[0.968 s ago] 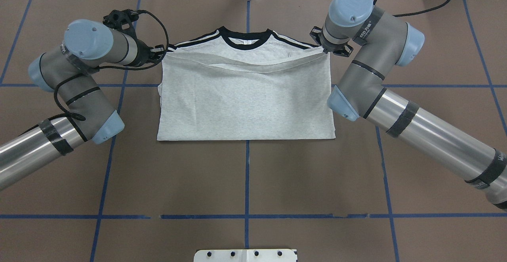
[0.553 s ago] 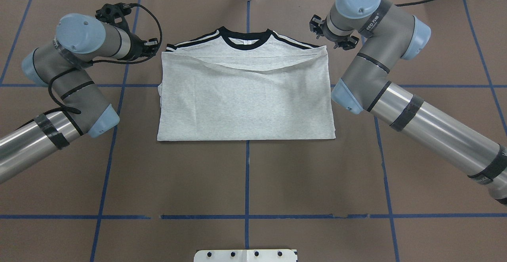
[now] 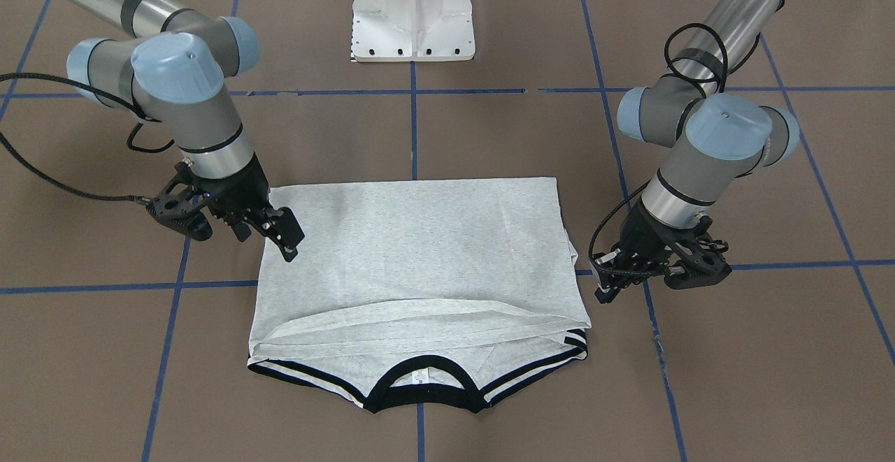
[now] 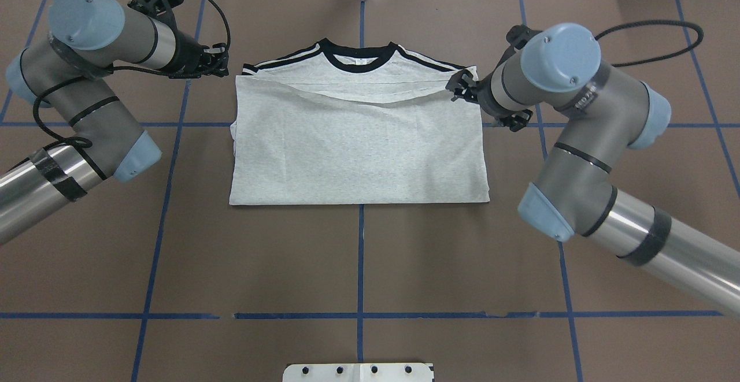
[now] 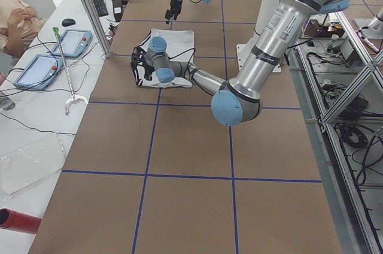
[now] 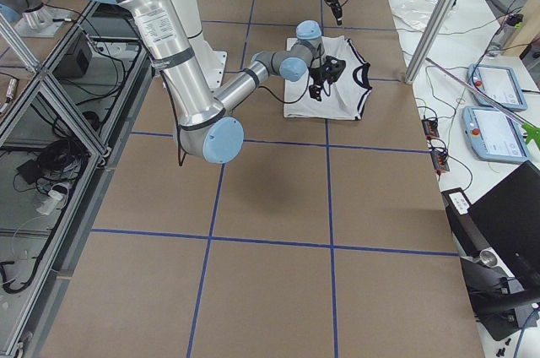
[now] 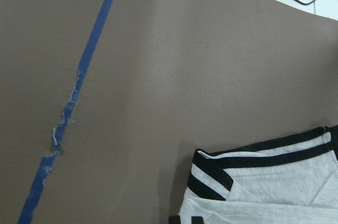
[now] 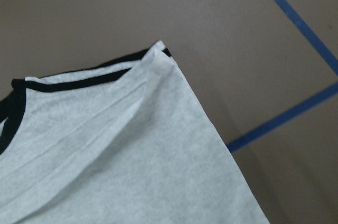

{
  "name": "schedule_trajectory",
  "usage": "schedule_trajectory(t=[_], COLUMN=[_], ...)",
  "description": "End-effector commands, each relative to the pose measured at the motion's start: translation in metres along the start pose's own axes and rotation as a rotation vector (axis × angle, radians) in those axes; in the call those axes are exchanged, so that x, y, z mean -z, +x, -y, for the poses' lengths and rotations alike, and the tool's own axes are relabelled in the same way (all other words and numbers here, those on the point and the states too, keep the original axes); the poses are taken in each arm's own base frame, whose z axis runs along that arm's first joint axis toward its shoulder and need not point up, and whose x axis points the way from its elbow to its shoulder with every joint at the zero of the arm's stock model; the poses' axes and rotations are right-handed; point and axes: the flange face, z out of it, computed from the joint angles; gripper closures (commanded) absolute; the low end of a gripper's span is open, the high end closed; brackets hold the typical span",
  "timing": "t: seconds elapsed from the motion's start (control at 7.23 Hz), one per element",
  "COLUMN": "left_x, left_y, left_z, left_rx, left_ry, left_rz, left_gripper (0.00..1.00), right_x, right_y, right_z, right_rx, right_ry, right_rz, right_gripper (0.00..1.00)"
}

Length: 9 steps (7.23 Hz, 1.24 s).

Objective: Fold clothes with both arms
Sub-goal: 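Open both grippers and raise them off the folded hem, then move the right gripper to the folded edge corner nearest it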

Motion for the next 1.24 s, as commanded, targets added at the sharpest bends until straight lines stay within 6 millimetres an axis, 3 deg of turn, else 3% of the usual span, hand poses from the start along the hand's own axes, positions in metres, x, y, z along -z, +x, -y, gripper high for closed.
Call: schedule_trajectory(t=[0.0,0.14,0.28,0.69,1.11], left_x=[0.039,0.056,0.056,0.065,0.067], left_y=[-0.001,-0.001,-0.007,-0.009,-0.002], left_z=[-0.02,-0.023,-0.026,-0.017,-0.018], left_rx=[-0.021,-0.028,-0.031,-0.027,-0.031], left_ry=[-0.07,-0.055,-0.054,-0.031,-0.028], left_rz=[-0.075,-0.092,-0.089,-0.091,-0.102], left_gripper=[0.81,0.68,0.01,0.0,0.0], right_x=[-0.006,-0.016,-0.026,-0.052,-0.058], right_y=[0.04,0.044,0.06,0.072,0.09], right_z=[-0.055,-0.071,-0.07,-0.073,-0.07], right_rx=[-0.153,-0.239,-0.247,-0.241,-0.241], right_ry=[-0.019,-0.009,-0.014,-0.019,-0.012], right_rz=[-0.016,0.018,0.016,-0.014,-0.046], right_gripper=[0.0,0.0,0.0,0.04,0.07])
